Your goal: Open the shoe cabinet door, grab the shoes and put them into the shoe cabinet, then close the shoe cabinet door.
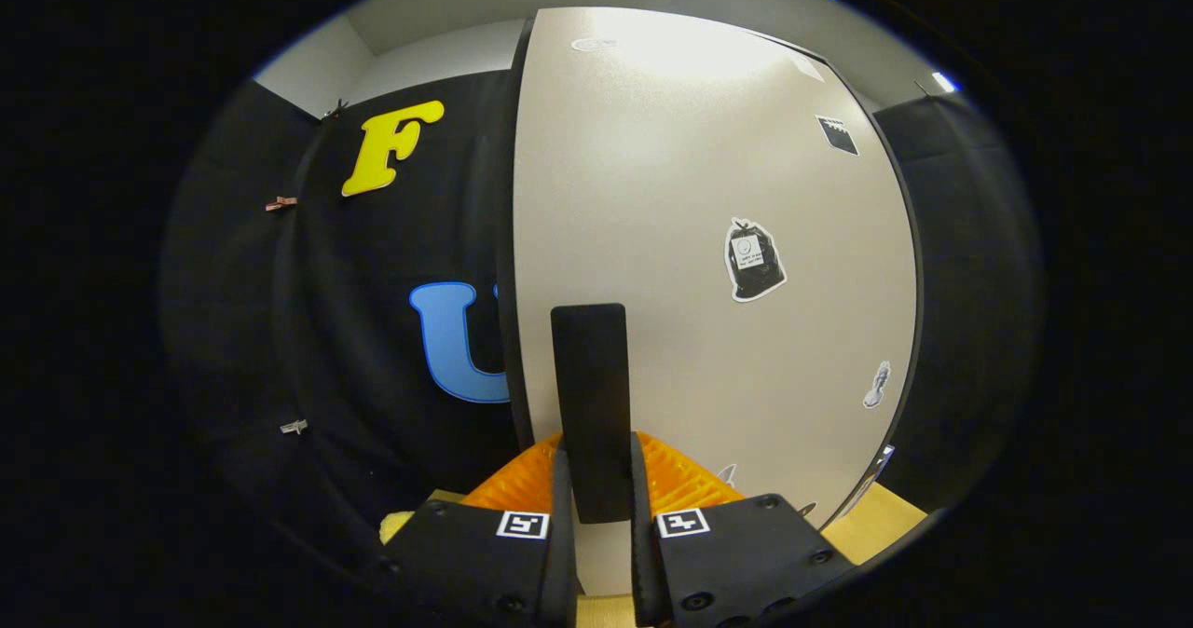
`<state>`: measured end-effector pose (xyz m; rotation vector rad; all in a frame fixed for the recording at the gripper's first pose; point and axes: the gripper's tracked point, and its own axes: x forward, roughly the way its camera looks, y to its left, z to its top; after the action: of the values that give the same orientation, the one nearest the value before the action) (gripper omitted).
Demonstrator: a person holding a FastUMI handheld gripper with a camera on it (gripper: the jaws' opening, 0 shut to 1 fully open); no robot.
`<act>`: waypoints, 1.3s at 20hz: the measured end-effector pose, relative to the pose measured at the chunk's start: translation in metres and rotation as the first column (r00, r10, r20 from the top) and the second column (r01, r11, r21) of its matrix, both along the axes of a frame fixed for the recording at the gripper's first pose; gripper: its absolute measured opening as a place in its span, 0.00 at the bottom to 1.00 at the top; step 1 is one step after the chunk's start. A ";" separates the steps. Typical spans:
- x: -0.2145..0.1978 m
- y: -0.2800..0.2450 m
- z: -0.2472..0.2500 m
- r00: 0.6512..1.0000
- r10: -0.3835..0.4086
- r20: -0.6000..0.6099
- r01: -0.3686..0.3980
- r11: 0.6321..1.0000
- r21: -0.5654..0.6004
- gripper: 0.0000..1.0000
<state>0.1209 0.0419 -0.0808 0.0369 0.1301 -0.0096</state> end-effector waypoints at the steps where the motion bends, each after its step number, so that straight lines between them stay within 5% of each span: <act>1: -0.002 -0.001 -0.001 1.000 -0.001 -0.012 0.001 1.000 0.008 0.27; 19: -0.068 -0.023 0.008 0.999 0.034 -0.020 -0.034 0.999 0.023 0.27; 26: -0.107 -0.044 0.013 0.993 0.112 -0.035 -0.111 0.993 0.037 0.27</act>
<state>0.0140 -0.0020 -0.0680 0.0639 0.1687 0.1036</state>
